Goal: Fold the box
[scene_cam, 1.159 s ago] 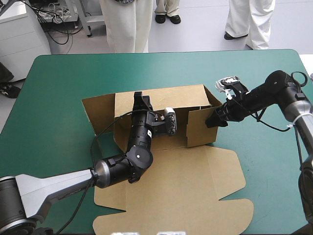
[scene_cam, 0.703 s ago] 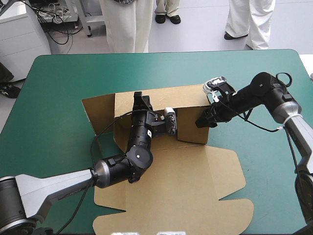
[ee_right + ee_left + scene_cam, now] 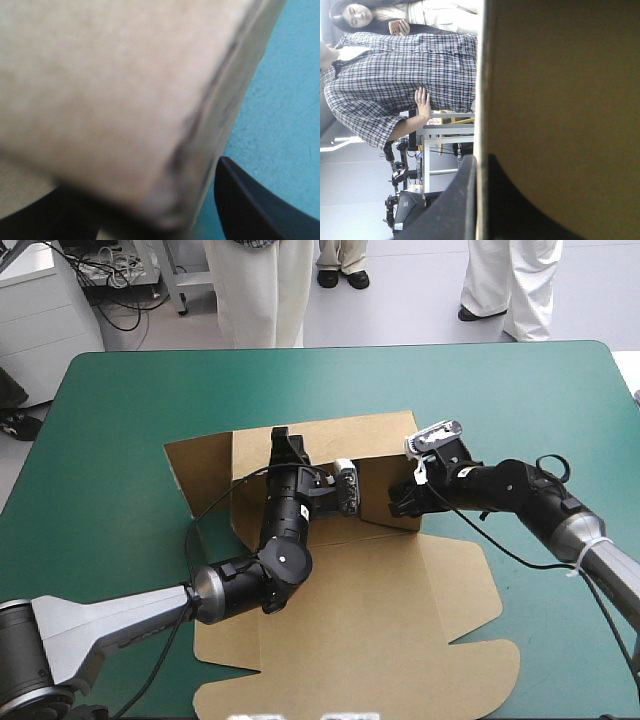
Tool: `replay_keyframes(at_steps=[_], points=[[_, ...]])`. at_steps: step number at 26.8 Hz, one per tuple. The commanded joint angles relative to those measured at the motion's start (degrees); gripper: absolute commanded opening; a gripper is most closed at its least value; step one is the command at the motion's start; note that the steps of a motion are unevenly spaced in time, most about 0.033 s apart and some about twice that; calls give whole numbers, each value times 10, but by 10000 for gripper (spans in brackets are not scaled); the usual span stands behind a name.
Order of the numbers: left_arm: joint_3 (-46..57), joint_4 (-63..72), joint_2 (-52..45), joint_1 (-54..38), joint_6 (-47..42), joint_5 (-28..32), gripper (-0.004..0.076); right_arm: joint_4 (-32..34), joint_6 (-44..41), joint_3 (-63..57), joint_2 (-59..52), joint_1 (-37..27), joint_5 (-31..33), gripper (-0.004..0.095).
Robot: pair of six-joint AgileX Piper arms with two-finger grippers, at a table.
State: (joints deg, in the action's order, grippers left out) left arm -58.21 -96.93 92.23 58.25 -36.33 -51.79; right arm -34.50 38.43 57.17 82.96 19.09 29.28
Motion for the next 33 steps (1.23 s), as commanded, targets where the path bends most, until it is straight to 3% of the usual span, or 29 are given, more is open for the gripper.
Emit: replay_keyframes(at_steps=[1, 2, 6, 8, 9, 20, 22, 27, 29, 33], points=[[-13, -58, -26, 5, -6, -13, -32, -16, -13, 3, -20, 16, -76, 549], [-13, -58, -26, 5, -6, -14, -32, -16, -18, 3, -20, 19, -90, 500], [-13, -58, -26, 5, -6, -14, -32, -16, -4, 3, -20, 22, -105, 128], [-13, -58, -26, 5, -6, -14, -32, -16, -1, 3, -20, 22, -110, 0], [-13, -58, -26, 5, -6, -14, -32, -16, -1, 3, -20, 22, -112, -19], [-13, -58, -26, 5, -6, -5, 2, -17, -2, 3, -20, 22, -136, -22], [-13, -58, -26, 5, -6, 2, 79, -17, -2, 3, -20, 22, -136, -22], [-13, -58, -26, 5, -15, 8, 405, -17, -2, 3, -20, 22, -144, -22], [-13, -58, -26, 5, -28, 3, 490, -17, -2, 3, -20, 22, -151, -22], [-13, -58, -26, 8, -28, -12, 515, -17, -2, 3, -19, 22, -173, -22]])
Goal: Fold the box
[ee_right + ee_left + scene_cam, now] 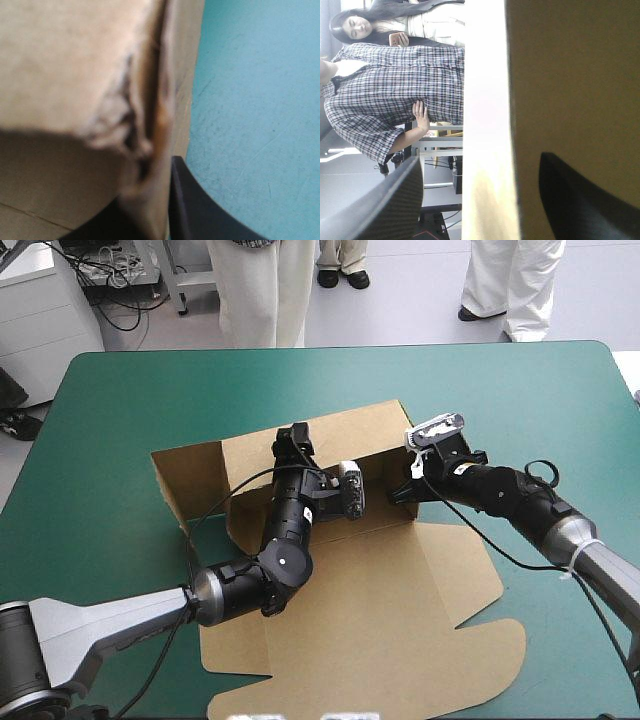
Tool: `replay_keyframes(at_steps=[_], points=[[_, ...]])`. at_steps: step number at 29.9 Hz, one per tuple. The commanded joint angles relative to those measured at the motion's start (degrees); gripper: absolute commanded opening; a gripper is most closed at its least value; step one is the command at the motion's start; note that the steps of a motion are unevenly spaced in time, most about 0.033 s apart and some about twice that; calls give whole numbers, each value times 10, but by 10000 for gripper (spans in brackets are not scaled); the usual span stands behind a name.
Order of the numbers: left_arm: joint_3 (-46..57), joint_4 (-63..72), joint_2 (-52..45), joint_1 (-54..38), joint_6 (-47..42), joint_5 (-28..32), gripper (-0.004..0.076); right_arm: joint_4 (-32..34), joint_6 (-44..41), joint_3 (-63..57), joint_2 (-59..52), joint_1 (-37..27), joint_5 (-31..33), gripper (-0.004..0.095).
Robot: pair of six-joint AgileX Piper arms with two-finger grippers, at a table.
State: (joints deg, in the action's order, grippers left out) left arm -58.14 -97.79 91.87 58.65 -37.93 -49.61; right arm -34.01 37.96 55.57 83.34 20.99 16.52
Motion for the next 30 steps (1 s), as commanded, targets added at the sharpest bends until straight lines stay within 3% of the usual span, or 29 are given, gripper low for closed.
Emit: replay_keyframes(at_steps=[1, 10, 21, 23, 26, 28, 30], points=[[-13, -50, -23, 7, -9, -43, 515, -21, 3, 19, -23, 3, -54, -21], [-13, -50, -23, 59, -8, -79, 515, -21, -1, 23, -5, 2, -156, -21], [-13, -50, -23, 105, 4, -101, 508, -21, -1, 113, 54, -27, -122, -21], [-13, -50, -23, 105, 19, -101, 454, -21, -1, 118, 57, -27, -117, -21], [-22, -47, -25, 104, 47, -94, 221, -21, -1, 120, 57, -27, -113, -22], [-37, -29, -32, 100, 71, -67, -13, -21, -1, 120, 57, -27, -104, -21], [-60, 35, -42, 91, 109, -20, -10, -21, -1, 120, 57, -27, -95, -21]])
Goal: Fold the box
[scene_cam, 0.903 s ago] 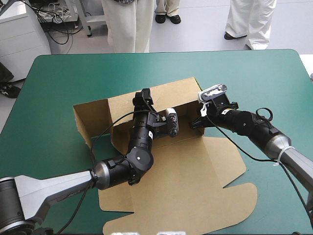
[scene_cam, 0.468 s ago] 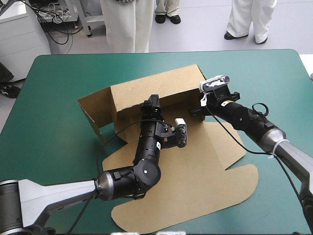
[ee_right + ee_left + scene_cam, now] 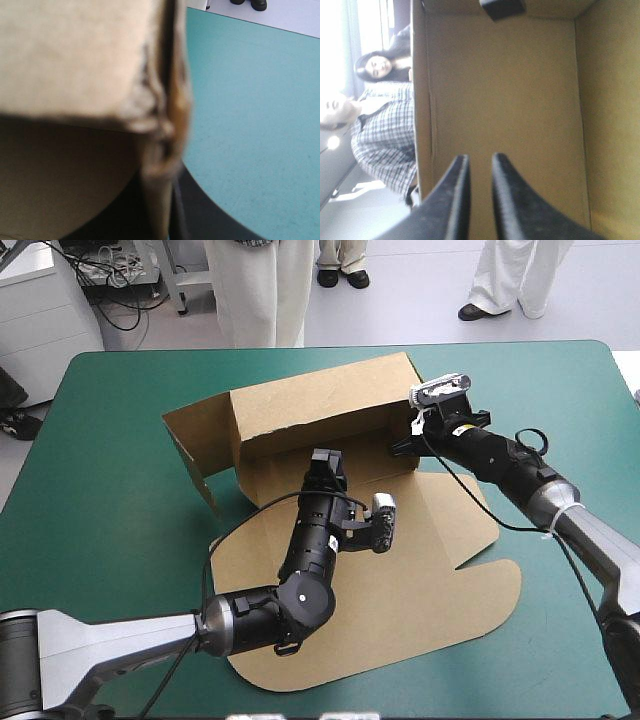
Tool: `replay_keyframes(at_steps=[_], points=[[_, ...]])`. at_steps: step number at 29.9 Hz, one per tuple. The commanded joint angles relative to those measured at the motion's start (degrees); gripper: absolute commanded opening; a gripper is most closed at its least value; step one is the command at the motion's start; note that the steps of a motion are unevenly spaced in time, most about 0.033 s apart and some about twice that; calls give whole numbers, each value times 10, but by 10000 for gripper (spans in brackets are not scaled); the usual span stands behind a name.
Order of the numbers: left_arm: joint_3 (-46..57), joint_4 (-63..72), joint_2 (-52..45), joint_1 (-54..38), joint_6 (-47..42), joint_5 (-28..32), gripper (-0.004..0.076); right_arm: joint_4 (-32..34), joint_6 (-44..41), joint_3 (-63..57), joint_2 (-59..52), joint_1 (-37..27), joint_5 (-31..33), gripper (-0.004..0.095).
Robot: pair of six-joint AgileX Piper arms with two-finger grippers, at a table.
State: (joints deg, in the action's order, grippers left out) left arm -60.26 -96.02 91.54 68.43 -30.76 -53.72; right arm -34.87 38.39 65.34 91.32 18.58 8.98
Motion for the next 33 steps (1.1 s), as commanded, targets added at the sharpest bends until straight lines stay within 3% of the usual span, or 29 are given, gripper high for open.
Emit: replay_keyframes(at_steps=[1, 8, 16, 25, 33], points=[[-51, 53, -43, -12, 56, 40, -11, -13, -6, 22, -23, -3, -17, -21], [-180, 383, -79, -97, 249, 101, -10, -12, -6, 22, -23, -3, -8, -21], [-334, 827, -104, -330, 485, 50, -12, -12, -6, 22, -23, -3, 0, -22], [-360, 1093, -113, -633, 501, 51, -12, -9, -6, 22, -23, -3, 20, -21], [-266, 1226, -113, -836, 501, 36, -12, -8, -6, 22, -23, -3, 34, -21]])
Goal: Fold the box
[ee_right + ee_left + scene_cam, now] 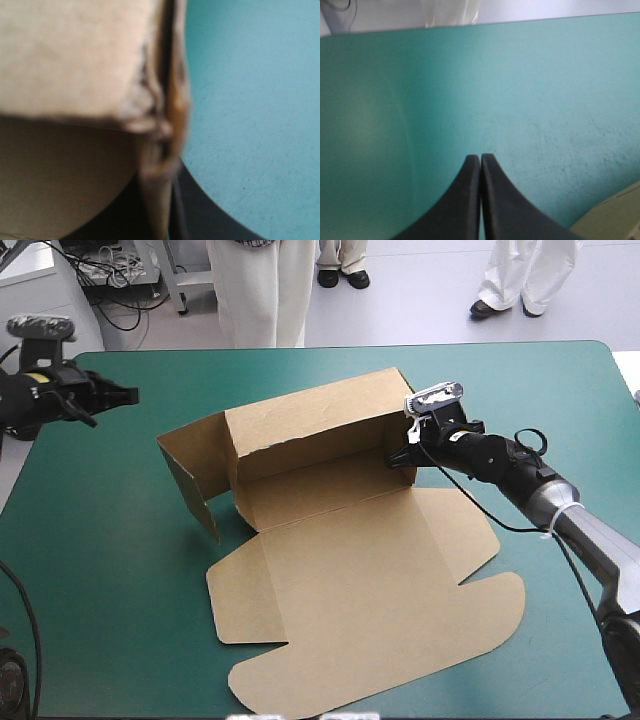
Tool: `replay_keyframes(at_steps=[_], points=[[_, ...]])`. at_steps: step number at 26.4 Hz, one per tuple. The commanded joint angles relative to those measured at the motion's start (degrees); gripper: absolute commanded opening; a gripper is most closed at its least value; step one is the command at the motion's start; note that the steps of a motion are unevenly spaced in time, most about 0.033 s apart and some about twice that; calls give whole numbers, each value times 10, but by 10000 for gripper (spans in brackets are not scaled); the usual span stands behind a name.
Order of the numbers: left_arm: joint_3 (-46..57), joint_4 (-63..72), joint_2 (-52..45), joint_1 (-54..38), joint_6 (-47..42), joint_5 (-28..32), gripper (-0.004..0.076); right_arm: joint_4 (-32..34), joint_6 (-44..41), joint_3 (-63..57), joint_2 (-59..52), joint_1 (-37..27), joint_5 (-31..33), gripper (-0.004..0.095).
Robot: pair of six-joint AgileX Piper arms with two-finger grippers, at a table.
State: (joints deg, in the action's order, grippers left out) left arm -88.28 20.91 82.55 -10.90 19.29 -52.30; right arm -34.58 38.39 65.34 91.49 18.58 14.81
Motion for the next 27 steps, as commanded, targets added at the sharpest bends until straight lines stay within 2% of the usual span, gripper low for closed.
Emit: replay_keyframes(at_steps=[1, 9, 13, 16, 18, 19, 21, 24, 27], points=[[34, 70, -24, -62, 1, 24, -12, -11, -6, 22, -24, -3, -24, -21], [172, 147, -24, -158, 1, 72, -13, -11, -6, 22, -24, -3, -18, -21], [215, 162, -24, -168, 4, 100, -12, -11, -7, 24, -24, -3, -8, -21], [228, 171, -24, -168, 9, 111, -12, -2, -44, 38, -24, -13, 25, -12], [231, 171, -24, -168, 9, 116, -12, 42, -106, 60, -24, -22, 62, -7], [231, 171, -22, -168, 9, 116, -13, 115, -176, 89, -24, -31, 103, -2], [231, 172, -22, -168, 9, 117, -13, 193, -256, 126, -24, -36, 153, -2], [231, 172, -22, -168, 9, 118, -15, 273, -346, 198, -24, -36, 248, -2], [231, 171, -22, -168, 9, 118, -17, 275, -378, 258, -24, -36, 339, -2]])
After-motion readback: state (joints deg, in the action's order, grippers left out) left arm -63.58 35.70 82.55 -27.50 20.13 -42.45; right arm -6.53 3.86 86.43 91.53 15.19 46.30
